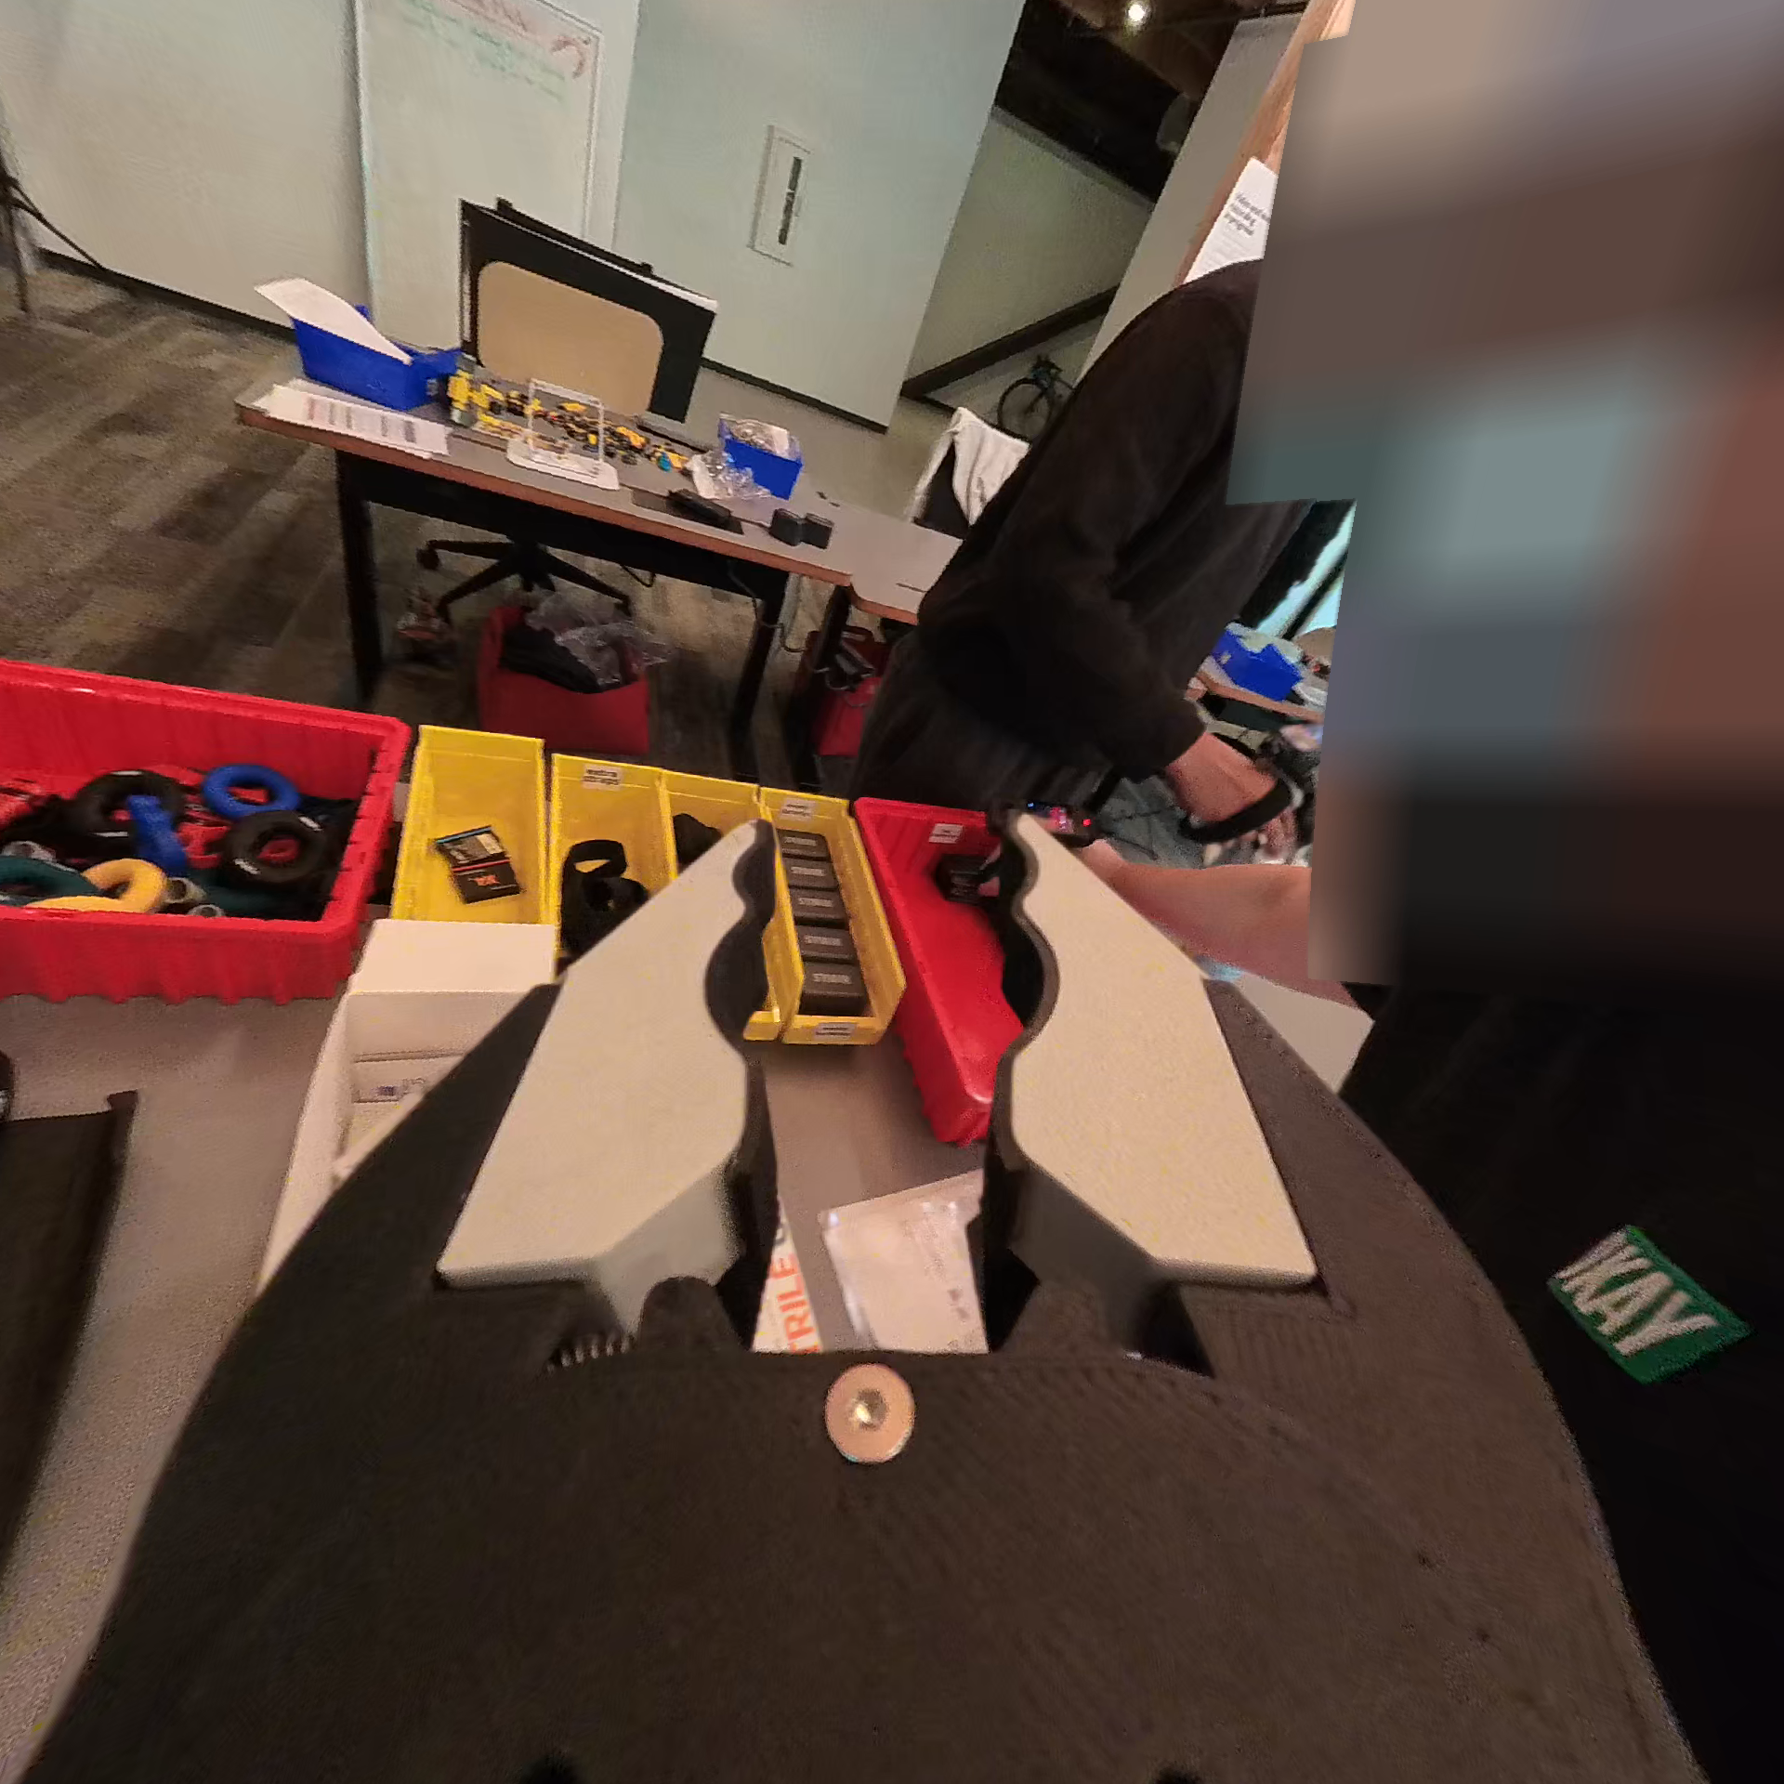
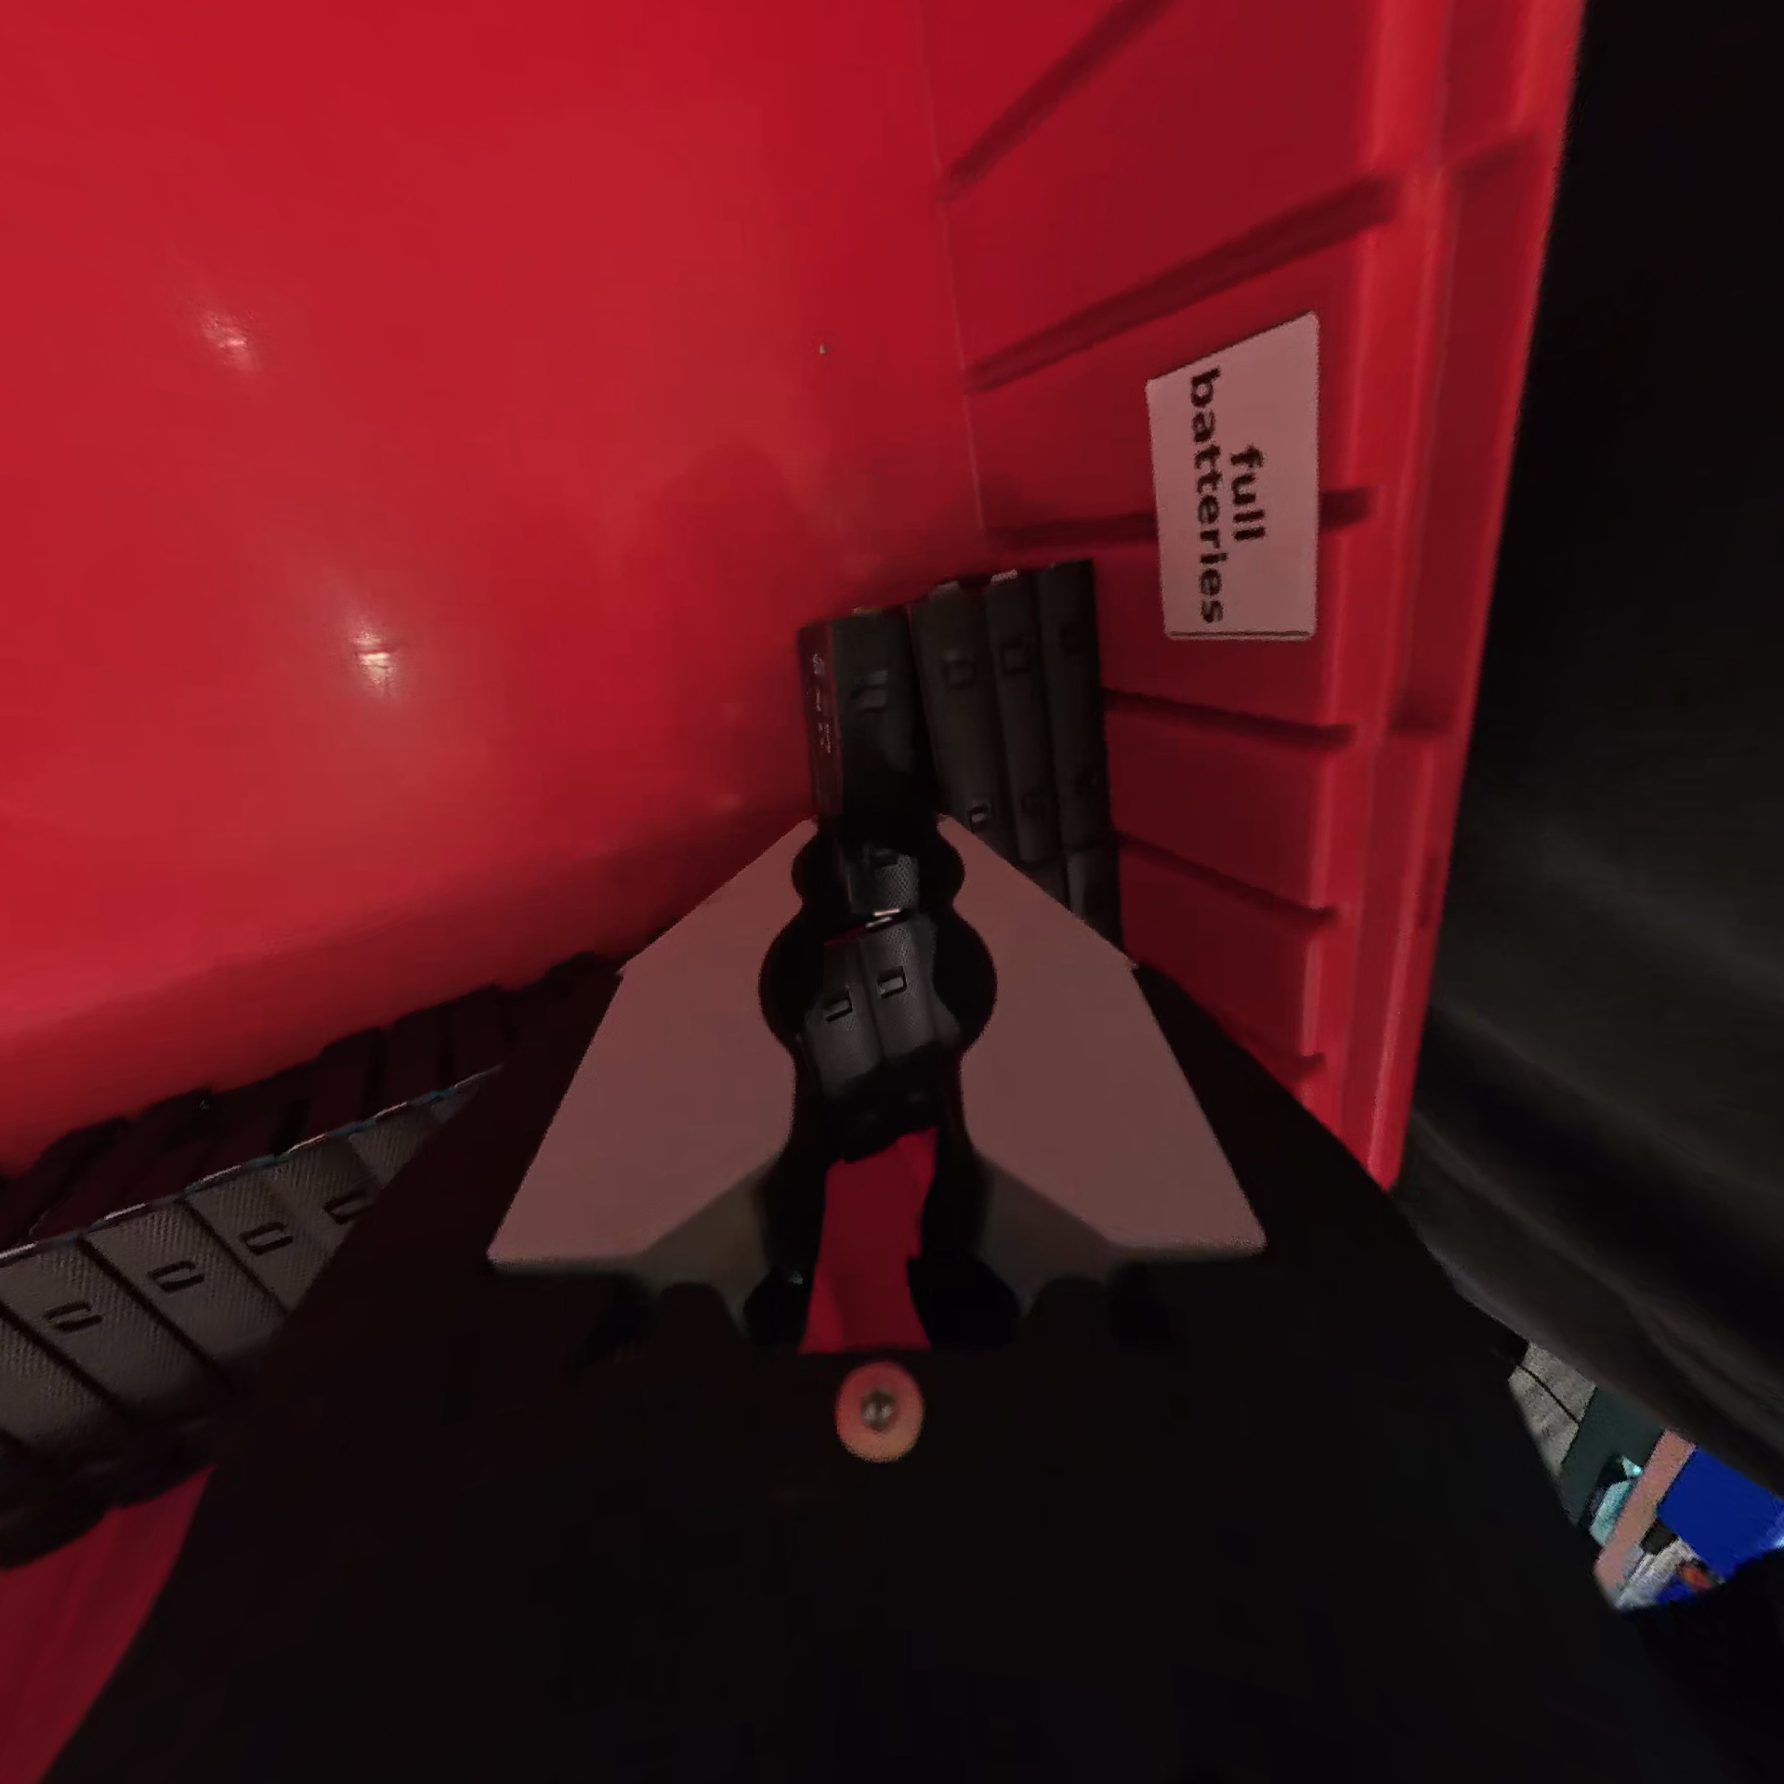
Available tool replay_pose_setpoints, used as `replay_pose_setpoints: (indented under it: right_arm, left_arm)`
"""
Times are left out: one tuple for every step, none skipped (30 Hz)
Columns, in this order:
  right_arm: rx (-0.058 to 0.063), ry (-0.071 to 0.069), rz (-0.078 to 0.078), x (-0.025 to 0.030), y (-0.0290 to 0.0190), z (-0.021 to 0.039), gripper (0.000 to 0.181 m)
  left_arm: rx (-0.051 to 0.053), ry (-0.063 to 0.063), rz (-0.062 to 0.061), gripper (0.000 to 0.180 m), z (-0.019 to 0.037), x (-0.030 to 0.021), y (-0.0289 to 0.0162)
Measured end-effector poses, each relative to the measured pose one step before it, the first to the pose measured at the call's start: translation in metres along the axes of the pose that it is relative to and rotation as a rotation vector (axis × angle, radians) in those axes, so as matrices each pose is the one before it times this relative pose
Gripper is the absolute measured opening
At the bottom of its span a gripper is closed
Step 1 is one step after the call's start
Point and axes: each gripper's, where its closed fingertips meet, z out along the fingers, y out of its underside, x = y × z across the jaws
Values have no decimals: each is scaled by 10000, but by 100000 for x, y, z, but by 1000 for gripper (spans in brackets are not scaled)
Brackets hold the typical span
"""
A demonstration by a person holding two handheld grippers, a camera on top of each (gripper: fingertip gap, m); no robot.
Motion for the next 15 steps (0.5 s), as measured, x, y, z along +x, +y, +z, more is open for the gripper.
replay_pose_setpoints:
  right_arm:
    - [-44, 114, 69, 35, 209, 7, 18]
    - [39, 105, 48, 14, 10, -29, 18]
    - [-36, 99, 60, 1, -23, 14, 18]
    - [-92, 117, -17, 28, -8, -5, 18]
    - [-101, 184, -153, 36, -7, -11, 17]
    - [-74, 253, -283, 56, 1, -73, 17]
    - [-11, 280, -285, 99, -16, -114, 17]
    - [30, 396, -144, 365, 8, -154, 23]
    - [-19, 270, -24, 295, 132, -190, 25]
    - [-122, 347, 130, 516, 277, -135, 24]
    - [-196, 169, 218, 270, 339, -88, 24]
    - [-235, 60, 294, 120, 276, -66, 24]
    - [-181, 102, 278, 93, 95, -210, 24]
    - [-18, 196, 305, 214, -179, -423, 23]
    - [141, 68, 370, 54, -491, -670, 23]
  left_arm:
    - [35, 174, -168, 45, 35, 202, -48]
    - [54, 168, -176, 44, -14, 136, -51]
    - [91, 169, -167, 44, -72, 58, -127]
    - [135, 183, -149, 44, -81, 122, -190]
    - [143, 167, -127, 44, -18, 139, -244]
    - [117, 127, -98, 44, -143, -97, -379]
    - [70, 77, -64, 44, -279, -107, -319]
    - [27, 42, -26, 44, -291, 59, -90]
    - [5, 9, 7, 44, -353, 30, -50]
    - [-4, -22, 29, 44, -381, -38, -31]
    - [-8, -28, 33, 44, -442, -75, -25]
    - [1, -18, 24, 44, -537, -98, -31]
    - [15, -11, 11, 44, -587, -142, -44]
    - [35, 4, -12, 44, -661, -164, -64]
    - [67, 32, -36, 44, -726, -137, -135]
